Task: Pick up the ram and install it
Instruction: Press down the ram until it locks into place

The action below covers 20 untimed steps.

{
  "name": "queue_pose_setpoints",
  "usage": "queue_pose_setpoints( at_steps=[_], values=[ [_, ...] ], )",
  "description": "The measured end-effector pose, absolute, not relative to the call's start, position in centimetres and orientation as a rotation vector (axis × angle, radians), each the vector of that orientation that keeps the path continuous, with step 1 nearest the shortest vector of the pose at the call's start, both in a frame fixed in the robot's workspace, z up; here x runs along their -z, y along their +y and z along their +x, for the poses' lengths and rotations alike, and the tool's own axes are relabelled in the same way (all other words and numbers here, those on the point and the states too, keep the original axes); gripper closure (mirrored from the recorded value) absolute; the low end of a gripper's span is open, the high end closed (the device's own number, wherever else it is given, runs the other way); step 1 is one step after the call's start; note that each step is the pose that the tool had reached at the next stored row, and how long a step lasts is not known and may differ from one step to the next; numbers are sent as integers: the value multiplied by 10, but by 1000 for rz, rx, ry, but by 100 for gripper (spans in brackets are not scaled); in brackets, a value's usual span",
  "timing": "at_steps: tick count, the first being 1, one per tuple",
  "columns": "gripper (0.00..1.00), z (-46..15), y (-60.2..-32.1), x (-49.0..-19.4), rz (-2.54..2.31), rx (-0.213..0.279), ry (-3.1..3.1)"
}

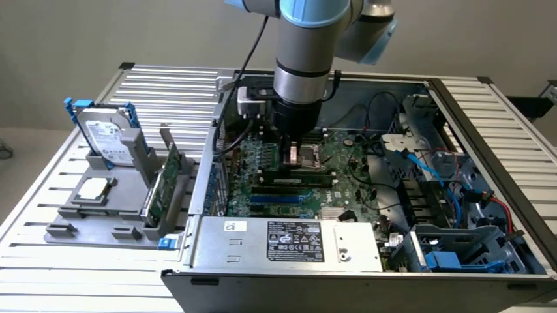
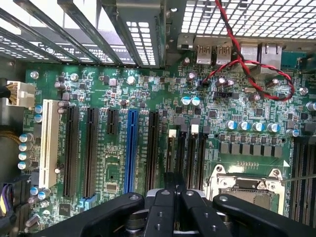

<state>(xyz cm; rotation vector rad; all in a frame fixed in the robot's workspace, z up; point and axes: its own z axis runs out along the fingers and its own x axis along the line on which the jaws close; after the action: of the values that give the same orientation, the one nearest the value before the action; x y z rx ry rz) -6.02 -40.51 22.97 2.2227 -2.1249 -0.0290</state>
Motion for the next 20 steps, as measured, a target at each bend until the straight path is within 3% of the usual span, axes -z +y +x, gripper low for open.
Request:
queue_pose_setpoints(
  at_steps=[20],
  values=[
    [89, 0, -407, -237, 2219, 60, -2112]
  ],
)
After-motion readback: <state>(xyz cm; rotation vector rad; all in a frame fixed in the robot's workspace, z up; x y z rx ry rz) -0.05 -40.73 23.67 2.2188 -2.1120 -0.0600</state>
